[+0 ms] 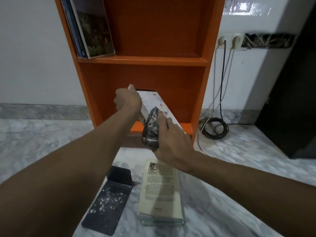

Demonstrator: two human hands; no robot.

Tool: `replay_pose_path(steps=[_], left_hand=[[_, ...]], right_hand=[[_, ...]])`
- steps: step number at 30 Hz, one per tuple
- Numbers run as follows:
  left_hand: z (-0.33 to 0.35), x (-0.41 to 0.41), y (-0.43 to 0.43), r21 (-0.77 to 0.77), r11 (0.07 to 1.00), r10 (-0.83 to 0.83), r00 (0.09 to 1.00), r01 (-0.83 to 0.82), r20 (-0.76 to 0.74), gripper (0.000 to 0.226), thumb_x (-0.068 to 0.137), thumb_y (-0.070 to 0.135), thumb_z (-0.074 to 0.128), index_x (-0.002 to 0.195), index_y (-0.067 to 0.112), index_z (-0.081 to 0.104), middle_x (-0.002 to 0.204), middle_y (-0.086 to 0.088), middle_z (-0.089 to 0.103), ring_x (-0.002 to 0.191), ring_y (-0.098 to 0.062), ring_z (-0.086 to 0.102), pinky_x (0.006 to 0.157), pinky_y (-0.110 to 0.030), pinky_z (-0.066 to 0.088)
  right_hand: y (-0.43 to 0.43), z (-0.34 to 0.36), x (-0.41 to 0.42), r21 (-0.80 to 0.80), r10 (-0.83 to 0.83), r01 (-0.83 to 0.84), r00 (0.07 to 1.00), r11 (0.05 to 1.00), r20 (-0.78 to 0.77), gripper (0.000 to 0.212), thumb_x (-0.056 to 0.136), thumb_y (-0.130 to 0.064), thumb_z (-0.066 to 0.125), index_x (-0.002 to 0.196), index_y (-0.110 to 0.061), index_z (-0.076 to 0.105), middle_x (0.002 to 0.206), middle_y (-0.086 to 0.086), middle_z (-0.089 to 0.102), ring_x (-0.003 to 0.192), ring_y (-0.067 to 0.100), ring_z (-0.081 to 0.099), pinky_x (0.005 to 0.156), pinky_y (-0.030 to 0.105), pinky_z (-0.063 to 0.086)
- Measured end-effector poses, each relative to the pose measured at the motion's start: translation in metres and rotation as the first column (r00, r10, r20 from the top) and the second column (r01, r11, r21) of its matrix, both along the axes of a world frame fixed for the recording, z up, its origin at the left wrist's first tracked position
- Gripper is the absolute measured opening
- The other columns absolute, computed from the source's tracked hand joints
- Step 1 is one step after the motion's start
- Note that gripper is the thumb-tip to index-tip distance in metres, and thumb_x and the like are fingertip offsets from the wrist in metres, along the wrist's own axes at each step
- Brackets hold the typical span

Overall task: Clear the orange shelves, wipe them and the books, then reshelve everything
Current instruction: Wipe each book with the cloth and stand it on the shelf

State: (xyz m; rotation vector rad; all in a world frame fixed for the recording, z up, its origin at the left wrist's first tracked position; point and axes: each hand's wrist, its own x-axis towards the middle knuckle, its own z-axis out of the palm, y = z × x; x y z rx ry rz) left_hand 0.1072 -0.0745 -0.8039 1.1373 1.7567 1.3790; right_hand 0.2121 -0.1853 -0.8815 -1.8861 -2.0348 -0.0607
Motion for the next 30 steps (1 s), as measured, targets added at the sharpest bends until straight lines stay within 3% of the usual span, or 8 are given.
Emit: replay_pose_path(steps=[3, 6, 9, 13, 16, 20, 25, 30], left_hand=[[0.004, 0.007, -0.005, -0.006, 0.998, -0.063, 0.991, 0.062, -0.121, 0.036, 0.103, 0.031, 0.046, 0.127, 0.004, 0.049, 0.118, -0.016, 0.061, 0.098, -0.033, 0.064, 0.074, -0.040, 0.055], [0.016, 0.015, -0.009, 0.028, 0.988, -0.148, 0.977, 0.153, -0.152, 0.035, 0.099, 0.029, 0.054, 0.121, 0.002, 0.047, 0.096, -0.015, 0.065, 0.066, -0.028, 0.068, 0.054, -0.037, 0.060], [0.024, 0.019, -0.007, 0.094, 0.965, -0.238, 0.967, 0.246, -0.088, 0.052, 0.091, 0.046, 0.060, 0.122, 0.008, 0.041, 0.095, -0.014, 0.065, 0.066, -0.028, 0.071, 0.060, -0.040, 0.062], [0.003, 0.007, -0.008, 0.072, 0.984, -0.156, 0.981, 0.165, -0.118, 0.067, 0.091, 0.059, 0.050, 0.133, 0.009, 0.036, 0.117, -0.005, 0.060, 0.092, -0.024, 0.064, 0.080, -0.039, 0.053], [-0.021, -0.013, -0.010, -0.074, 0.883, -0.416, 0.845, 0.464, 0.336, 0.074, 0.088, 0.072, 0.046, 0.133, 0.014, 0.052, 0.128, -0.007, 0.063, 0.110, -0.032, 0.063, 0.098, -0.046, 0.045], [-0.021, -0.018, -0.011, 0.065, 0.818, -0.503, 0.656, 0.571, 0.563, 0.050, 0.097, 0.059, 0.041, 0.107, 0.018, 0.068, 0.090, -0.002, 0.077, 0.075, -0.020, 0.075, 0.057, -0.037, 0.060], [-0.040, -0.029, 0.027, 0.145, 0.908, -0.411, 0.763, 0.394, 0.499, 0.096, 0.050, 0.078, 0.076, 0.111, 0.004, 0.069, 0.110, -0.009, 0.068, 0.105, -0.035, 0.066, 0.098, -0.050, 0.048], [-0.025, -0.028, 0.011, 0.170, 0.897, -0.442, 0.822, 0.408, 0.360, 0.053, 0.080, 0.069, 0.054, 0.085, 0.016, 0.058, 0.093, -0.004, 0.056, 0.082, -0.024, 0.051, 0.078, -0.037, 0.045]], right_hand=[[0.010, 0.017, 0.017, 0.026, -0.070, 0.071, 0.997, 0.997, -0.024, 0.075, 0.076, -0.026, 0.074, 0.136, -0.013, 0.031, 0.119, 0.010, 0.061, 0.097, 0.028, 0.062, 0.076, 0.034, 0.050], [0.013, 0.023, 0.037, 0.049, -0.072, 0.077, 0.992, 0.996, -0.104, 0.055, 0.075, -0.021, 0.072, 0.122, -0.015, 0.044, 0.106, 0.007, 0.068, 0.086, 0.025, 0.064, 0.078, 0.041, 0.056], [0.010, 0.029, 0.053, 0.050, -0.067, 0.091, 0.929, 0.995, -0.363, 0.044, 0.075, -0.019, 0.073, 0.113, -0.020, 0.051, 0.093, -0.004, 0.068, 0.078, 0.017, 0.067, 0.067, 0.036, 0.058], [-0.007, 0.046, 0.068, 0.037, 0.082, -0.088, 0.581, 0.995, -0.810, 0.018, 0.077, -0.002, 0.072, 0.090, -0.010, 0.061, 0.068, 0.002, 0.068, 0.060, 0.019, 0.068, 0.053, 0.036, 0.056], [-0.013, 0.050, 0.071, 0.019, 0.069, -0.151, 0.334, 0.988, -0.940, 0.024, 0.080, 0.000, 0.072, 0.103, -0.006, 0.067, 0.090, 0.015, 0.074, 0.078, 0.032, 0.073, 0.069, 0.046, 0.061], [-0.011, 0.037, 0.067, -0.012, 0.018, -0.184, 0.158, 0.983, -0.987, 0.032, 0.080, -0.022, 0.076, 0.107, -0.005, 0.068, 0.097, 0.016, 0.074, 0.087, 0.035, 0.072, 0.074, 0.046, 0.058], [0.001, 0.055, 0.069, -0.113, -0.105, -0.026, 0.208, 0.993, -0.973, 0.044, 0.076, -0.041, 0.075, 0.101, -0.005, 0.067, 0.087, 0.016, 0.074, 0.078, 0.030, 0.072, 0.068, 0.041, 0.059], [0.023, 0.101, 0.080, 0.018, -0.030, 0.257, 0.183, 0.966, -0.983, 0.016, 0.086, -0.020, 0.072, 0.098, -0.022, 0.061, 0.087, -0.003, 0.068, 0.079, 0.014, 0.066, 0.063, 0.029, 0.052]])
